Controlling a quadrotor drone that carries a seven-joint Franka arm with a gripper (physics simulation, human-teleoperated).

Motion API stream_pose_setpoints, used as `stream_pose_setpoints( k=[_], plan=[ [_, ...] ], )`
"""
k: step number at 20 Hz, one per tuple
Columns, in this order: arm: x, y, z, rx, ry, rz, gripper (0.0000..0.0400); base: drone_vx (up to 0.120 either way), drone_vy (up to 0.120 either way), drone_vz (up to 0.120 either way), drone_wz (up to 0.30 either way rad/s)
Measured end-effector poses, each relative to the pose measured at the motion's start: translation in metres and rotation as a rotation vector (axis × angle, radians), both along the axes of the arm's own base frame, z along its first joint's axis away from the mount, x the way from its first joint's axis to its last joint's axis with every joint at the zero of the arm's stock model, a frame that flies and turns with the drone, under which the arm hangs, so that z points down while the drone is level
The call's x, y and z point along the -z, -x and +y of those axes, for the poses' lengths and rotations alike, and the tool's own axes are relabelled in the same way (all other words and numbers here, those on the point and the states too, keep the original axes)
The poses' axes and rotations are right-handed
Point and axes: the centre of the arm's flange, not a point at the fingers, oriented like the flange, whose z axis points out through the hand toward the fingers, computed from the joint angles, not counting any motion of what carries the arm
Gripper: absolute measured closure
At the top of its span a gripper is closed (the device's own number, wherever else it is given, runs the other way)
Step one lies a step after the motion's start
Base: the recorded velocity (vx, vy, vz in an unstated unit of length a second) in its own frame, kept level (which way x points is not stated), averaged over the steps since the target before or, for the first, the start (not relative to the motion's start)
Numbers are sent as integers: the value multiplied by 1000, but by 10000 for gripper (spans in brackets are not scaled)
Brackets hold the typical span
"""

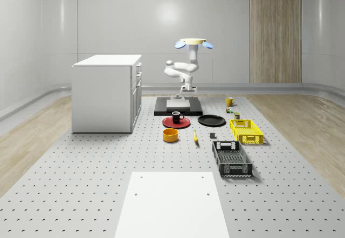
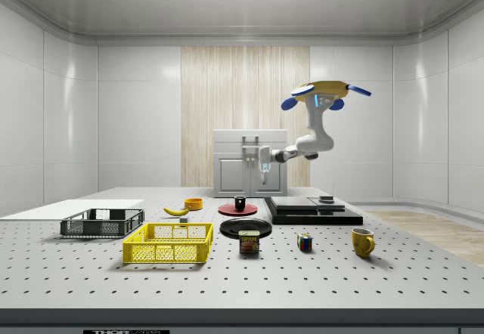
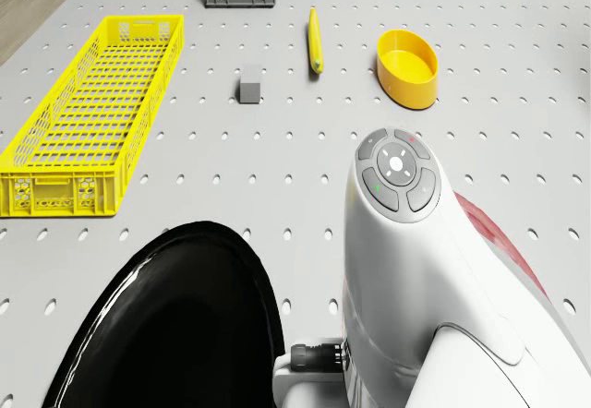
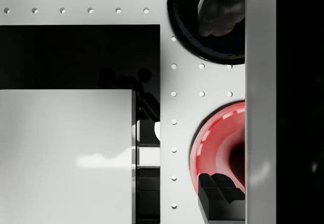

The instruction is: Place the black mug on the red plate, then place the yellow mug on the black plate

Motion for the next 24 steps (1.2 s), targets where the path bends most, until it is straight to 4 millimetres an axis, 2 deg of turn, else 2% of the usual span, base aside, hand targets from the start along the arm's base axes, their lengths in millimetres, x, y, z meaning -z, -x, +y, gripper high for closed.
stream_pose_setpoints(
  k=[24],
  plan=[
    [0,0,0,0,0,0,0,-120,120,0,0]
  ],
)
